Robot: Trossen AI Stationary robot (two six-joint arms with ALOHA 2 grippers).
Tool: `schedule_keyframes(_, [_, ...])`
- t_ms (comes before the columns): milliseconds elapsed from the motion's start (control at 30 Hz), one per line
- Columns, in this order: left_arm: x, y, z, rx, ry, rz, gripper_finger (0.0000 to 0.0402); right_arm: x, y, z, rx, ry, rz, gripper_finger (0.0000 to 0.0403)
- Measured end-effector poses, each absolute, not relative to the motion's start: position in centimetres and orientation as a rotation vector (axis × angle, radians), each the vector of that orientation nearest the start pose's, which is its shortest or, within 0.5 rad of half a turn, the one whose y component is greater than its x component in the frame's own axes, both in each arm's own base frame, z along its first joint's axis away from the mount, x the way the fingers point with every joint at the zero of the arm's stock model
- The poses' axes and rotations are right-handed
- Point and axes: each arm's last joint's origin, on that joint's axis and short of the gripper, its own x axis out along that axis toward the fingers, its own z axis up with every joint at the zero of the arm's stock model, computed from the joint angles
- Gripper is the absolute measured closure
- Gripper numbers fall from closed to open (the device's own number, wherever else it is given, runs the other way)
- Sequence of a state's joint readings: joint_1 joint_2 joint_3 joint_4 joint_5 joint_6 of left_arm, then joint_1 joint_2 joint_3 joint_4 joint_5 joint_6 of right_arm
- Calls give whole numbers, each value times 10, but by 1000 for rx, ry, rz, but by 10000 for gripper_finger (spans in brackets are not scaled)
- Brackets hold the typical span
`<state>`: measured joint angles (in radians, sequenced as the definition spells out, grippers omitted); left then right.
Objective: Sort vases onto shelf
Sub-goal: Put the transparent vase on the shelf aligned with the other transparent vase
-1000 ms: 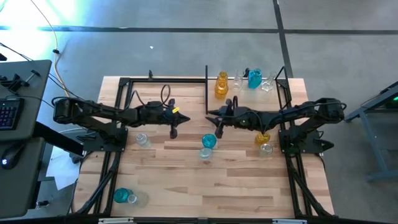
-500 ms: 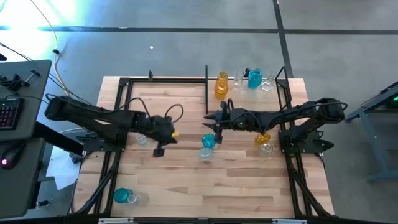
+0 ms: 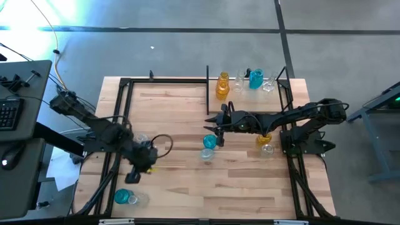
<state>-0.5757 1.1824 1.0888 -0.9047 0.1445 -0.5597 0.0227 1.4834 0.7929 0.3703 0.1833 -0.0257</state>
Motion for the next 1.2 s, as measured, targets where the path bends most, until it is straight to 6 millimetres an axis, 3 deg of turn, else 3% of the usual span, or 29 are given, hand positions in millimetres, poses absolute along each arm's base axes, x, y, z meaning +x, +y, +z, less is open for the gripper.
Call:
schedule_keyframes(267, [161,-153,302,-510,1313,-305,267,315,2,226,-58,323,-155,286])
schedule_keyframes(433, [154,-168,296,-527,1372,-282,240,315,2,226,-59,327,-155,286])
schedule_keyframes(833, [162,-197,262,-433,1513,-238,236,315,2,225,-57,332,-156,286])
schedule_keyframes(1200, [166,-204,250,-389,1562,-246,250,315,3,225,-35,336,-156,286])
